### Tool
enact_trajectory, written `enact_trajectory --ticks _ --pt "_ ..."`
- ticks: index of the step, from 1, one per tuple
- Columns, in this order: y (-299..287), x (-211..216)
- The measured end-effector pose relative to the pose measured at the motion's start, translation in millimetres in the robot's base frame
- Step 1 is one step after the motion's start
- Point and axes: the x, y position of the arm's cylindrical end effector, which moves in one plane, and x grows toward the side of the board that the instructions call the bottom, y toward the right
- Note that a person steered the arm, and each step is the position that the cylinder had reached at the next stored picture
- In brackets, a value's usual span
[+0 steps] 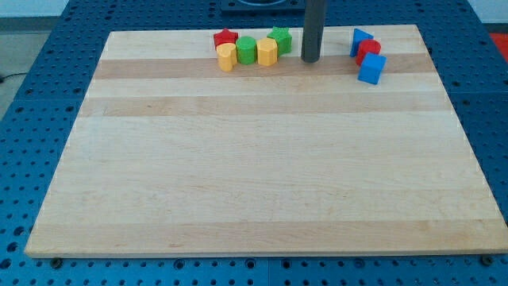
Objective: Push the green blocks to the left of the heart
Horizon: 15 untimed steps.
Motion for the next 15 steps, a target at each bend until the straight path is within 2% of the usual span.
enact_trajectory --ticks 2,4,6,8,11,14,15 --pt "-5 -45" --pt "-86 -44" --pt "-102 26" --pt "-87 84" --pt "-150 81" --pt "-154 61" --pt "-154 77"
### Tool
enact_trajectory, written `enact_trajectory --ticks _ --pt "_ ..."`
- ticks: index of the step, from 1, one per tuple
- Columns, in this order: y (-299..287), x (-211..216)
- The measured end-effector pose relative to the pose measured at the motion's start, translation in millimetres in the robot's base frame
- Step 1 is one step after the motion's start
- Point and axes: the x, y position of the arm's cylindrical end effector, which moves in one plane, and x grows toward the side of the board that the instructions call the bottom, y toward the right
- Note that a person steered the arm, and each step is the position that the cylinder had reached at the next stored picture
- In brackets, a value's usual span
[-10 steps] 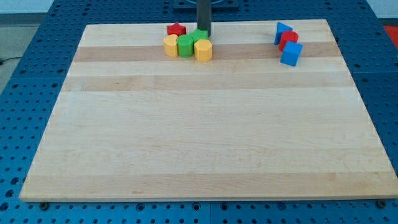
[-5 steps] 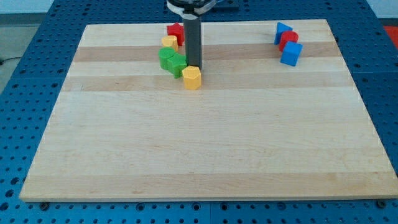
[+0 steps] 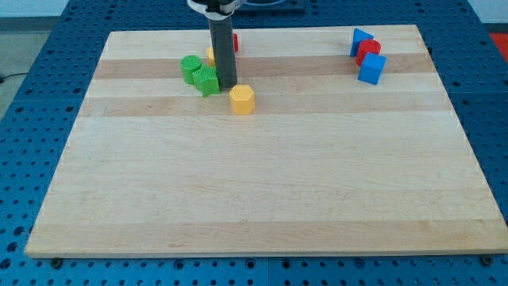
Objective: Push the green blocks to the left of the heart
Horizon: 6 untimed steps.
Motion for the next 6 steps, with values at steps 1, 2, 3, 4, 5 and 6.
enact_trajectory --ticks 1,2,3,4,5,6 --pt "-1 28" --pt "-17 31" --pt "-35 13" --pt "-37 5" --pt "-37 3" --pt "-37 3"
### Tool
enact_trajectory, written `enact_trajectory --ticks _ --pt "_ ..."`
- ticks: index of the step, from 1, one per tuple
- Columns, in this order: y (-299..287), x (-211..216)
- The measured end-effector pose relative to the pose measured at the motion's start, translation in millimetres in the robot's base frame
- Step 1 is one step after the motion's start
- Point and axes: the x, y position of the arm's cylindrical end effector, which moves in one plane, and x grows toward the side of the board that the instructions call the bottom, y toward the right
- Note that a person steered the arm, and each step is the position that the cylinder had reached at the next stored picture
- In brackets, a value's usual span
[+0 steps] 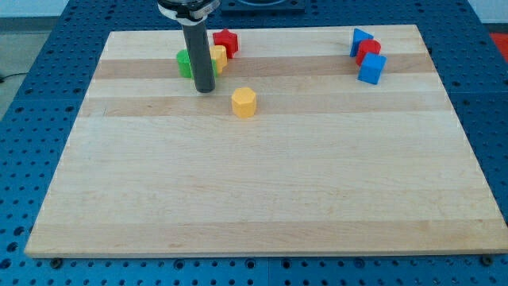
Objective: Push the green blocks to the left of the heart
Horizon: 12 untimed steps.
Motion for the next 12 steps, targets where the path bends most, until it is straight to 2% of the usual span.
enact_trajectory --ticks 2,3,4,5,8,12 --pt "-10 10" --pt "-37 43" --pt "-84 34" --pt "-109 -4" --pt "-75 -55" --pt "-50 -69"
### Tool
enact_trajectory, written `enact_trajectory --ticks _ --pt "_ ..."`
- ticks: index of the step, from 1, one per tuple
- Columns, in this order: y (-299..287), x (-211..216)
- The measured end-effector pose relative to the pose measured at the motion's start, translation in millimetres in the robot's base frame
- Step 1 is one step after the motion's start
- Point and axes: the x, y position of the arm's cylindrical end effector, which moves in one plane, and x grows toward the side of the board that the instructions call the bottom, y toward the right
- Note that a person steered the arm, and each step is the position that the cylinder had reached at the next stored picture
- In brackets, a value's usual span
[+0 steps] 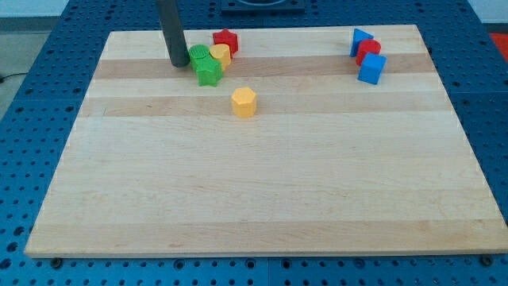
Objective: Push the green blocks to the left of the heart
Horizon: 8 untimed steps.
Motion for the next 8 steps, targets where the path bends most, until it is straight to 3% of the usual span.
enact_trajectory --ticks 3,6,8 --pt "10 -8" --pt "-8 -65" --pt "52 -68"
